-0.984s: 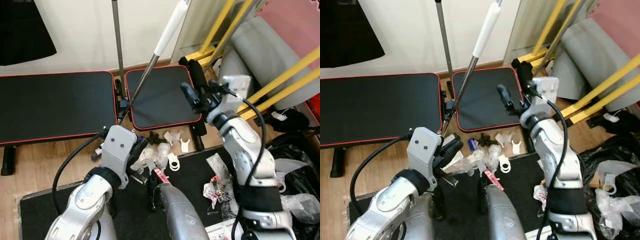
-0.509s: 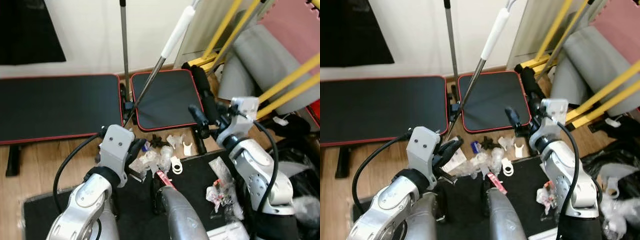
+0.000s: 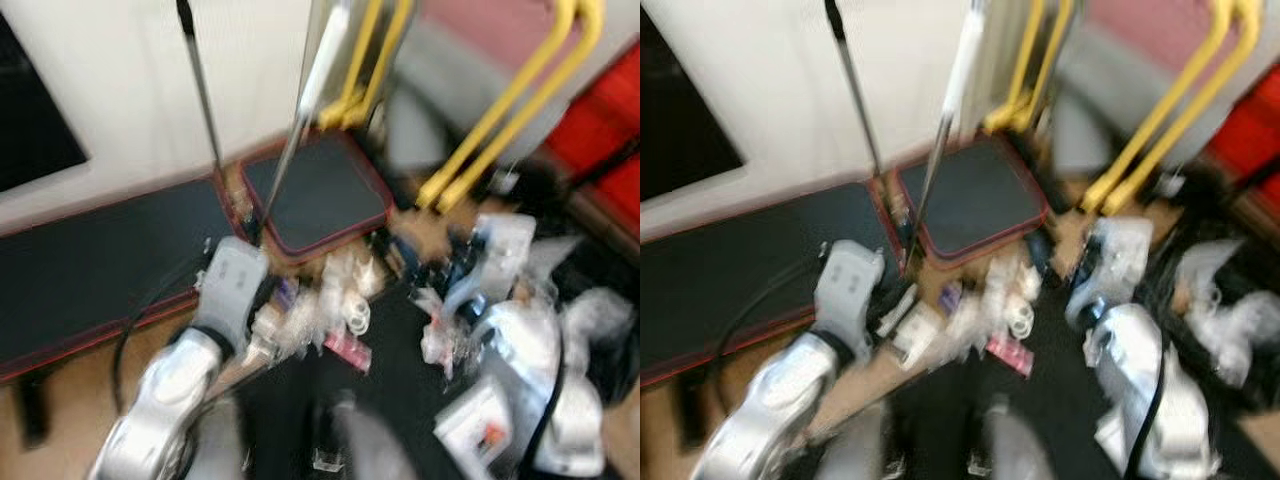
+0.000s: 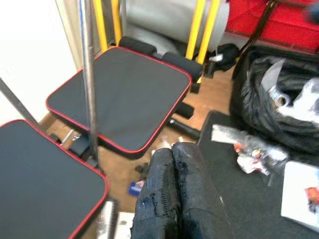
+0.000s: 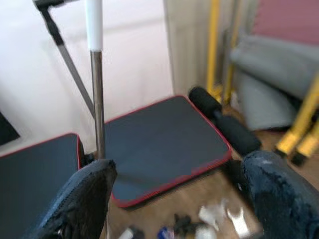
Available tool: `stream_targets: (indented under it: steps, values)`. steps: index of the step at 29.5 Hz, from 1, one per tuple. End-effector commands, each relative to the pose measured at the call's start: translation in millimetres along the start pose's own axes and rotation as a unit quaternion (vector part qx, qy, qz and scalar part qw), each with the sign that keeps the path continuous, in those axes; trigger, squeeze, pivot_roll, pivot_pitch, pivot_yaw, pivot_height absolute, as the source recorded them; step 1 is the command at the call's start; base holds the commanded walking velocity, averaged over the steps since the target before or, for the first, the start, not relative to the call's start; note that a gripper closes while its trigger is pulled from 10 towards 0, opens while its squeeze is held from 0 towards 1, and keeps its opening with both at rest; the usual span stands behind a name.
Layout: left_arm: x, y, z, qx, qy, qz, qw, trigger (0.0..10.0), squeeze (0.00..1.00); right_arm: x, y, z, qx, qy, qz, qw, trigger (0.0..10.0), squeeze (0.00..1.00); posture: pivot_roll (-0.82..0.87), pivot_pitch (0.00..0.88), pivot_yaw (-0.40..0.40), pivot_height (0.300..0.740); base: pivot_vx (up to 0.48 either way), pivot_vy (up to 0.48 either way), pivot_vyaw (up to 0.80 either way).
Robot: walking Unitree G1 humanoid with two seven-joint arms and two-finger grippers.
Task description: Sweep floor
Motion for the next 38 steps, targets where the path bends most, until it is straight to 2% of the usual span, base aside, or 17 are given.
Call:
stream_targets:
  steps: [1, 7, 15, 16, 17, 19, 21, 22, 27, 33, 38]
  values:
    - [1.4, -3, 9.1, -0.001, -0.017, -0.002, 1.0, 10.0, 0.0, -6.8, -3, 6.3, -0.008, -0.014, -0.006, 1.0, 10.0, 0.0, -0.09, 0.199, -0.152, 0.74, 0.0, 0.0, -0.8]
    - [7.9, -3, 4.8, 0.017, -0.012, 0.007, 1.0, 10.0, 0.0, -12.3, -16, -3.7, -0.03, -0.003, -0.016, 0.999, 10.0, 0.0, -0.09, 0.164, -0.134, 0.74, 0.0, 0.0, -0.8]
    - [17.4, -7, -7.5, 0.038, 0.009, 0.011, 0.999, 10.0, 0.0, -2.4, -13, -6.5, -0.051, 0.002, 0.0, 0.999, 10.0, 0.0, -0.1, 0.12, -0.123, 0.74, 0.0, 0.0, -0.8]
    - [16.8, -11, -12.8, 0.03, 0.024, 0.007, 0.999, 10.0, 0.0, 1.2, -10, -10.1, -0.07, 0.011, 0.007, 0.997, 10.0, 0.0, -0.1, 0.108, -0.123, 0.74, 0.0, 0.0, -0.8]
    - [16.8, -11, -12.8, 0.03, 0.024, 0.007, 0.999, 10.0, 0.0, 1.2, -10, -10.1, -0.07, 0.011, 0.007, 0.997, 10.0, 0.0, -0.1, 0.108, -0.123, 0.74, 0.0, 0.0, -0.8]
    - [14.9, -21, -26.4, 0.005, 0.065, -0.002, 0.998, 10.0, 0.0, 10.8, -2, -13.6, -0.11, 0.018, 0.028, 0.993, 10.0, 0.0, -0.1, 0.078, -0.145, 0.74, 0.0, 0.0, -0.8]
    - [15.0, -25, -30.3, -0.001, 0.077, -0.005, 0.997, 10.0, 0.0, 13.8, 0, -13.6, -0.123, 0.017, 0.035, 0.992, 10.0, 0.0, -0.1, 0.078, -0.145, 0.74, 0.0, 0.0, -0.8]
    - [15.5, -28, -33.0, -0.008, 0.088, -0.006, 0.996, 10.0, 0.0, 14.1, 11, -4.0, -0.154, -0.016, 0.062, 0.986, 10.0, 0.0, -0.1, 0.049, -0.154, 0.74, 0.0, 0.0, -0.8]
    - [22.3, -30, -37.6, -0.016, 0.101, -0.002, 0.995, 10.0, 0.0, 15.0, 22, 8.3, -0.189, -0.055, 0.09, 0.976, 10.0, 0.0, -0.11, 0.018, -0.153, 0.74, 0.0, 0.0, -0.8]
    - [33.5, -28, -43.8, -0.014, 0.107, 0.008, 0.994, 10.0, 0.0, 20.9, 18, 7.7, -0.211, -0.054, 0.09, 0.972, 10.0, 0.0, -0.12, 0.008, -0.14, 0.74, 0.0, 0.0, -0.8]
    - [38.2, -27, -48.4, -0.013, 0.117, 0.014, 0.993, 10.0, 0.0, 24.9, 15, 11.2, -0.209, -0.056, 0.086, 0.973, 10.0, 0.0, -0.12, 0.006, -0.155, 0.74, 0.0, 0.0, -0.8]
Point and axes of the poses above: a point about 5 cm out from each wrist's last joint towards the gripper, its own x axis pointing out of the wrist towards the gripper, its own y axis along the axis of the wrist's last joint, z = x × y, the point moved 6 cm from there along x, pointing out of the wrist towards the gripper, and after that the axes turned 7 degrees about x, right-handed, at the moved point
